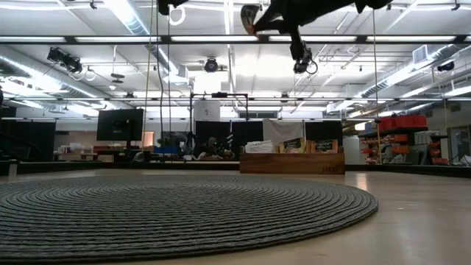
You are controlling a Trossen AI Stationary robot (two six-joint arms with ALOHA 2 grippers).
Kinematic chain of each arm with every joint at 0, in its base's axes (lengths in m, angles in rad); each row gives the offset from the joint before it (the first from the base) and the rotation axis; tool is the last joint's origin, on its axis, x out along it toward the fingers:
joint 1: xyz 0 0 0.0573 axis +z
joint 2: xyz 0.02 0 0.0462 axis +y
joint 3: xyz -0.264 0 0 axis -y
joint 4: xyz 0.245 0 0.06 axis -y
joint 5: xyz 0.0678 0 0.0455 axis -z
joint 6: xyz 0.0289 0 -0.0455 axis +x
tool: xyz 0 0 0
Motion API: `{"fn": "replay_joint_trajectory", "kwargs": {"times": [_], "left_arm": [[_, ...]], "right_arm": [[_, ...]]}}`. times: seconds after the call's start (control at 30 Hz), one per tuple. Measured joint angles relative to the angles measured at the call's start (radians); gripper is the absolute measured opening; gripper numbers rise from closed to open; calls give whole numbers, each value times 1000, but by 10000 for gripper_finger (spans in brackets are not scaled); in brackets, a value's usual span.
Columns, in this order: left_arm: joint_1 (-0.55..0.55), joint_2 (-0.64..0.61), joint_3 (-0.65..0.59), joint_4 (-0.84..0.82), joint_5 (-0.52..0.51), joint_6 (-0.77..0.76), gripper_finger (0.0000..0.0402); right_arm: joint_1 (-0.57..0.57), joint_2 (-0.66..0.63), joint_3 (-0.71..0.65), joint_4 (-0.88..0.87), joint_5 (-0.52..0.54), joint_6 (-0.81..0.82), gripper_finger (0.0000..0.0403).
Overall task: Pick & Place Tea
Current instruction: Put the orange tea bag into the right section of the wooden organizer
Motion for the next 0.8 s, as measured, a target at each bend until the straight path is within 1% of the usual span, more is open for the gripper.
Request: {"fn": "replay_joint_trajectory", "kwargs": {"times": [0.07, 0.13, 0.2, 0.37, 0.5, 0.63, 0.8], "left_arm": [[0, 36, 3, 52, -8, 57, 272], [0, 65, 10, 56, -27, 106, 281], [0, 100, 26, 70, -52, 144, 283], [7, 172, 90, 106, -160, 214, 284], [31, 233, 163, 103, -201, 220, 284], [54, 290, 233, 103, -204, 220, 284], [63, 331, 270, 102, -206, 220, 284]], "right_arm": [[0, 0, 14, 1, 0, 16, 0], [0, 0, 21, 13, 0, 20, 0], [0, 0, 30, 20, 0, 20, 0], [5, 0, 33, 64, 0, 21, 0], [13, 0, 34, 67, -2, 21, 0], [24, 0, 34, 67, -1, 18, 0], [26, 0, 34, 86, -1, 18, 0]]}}
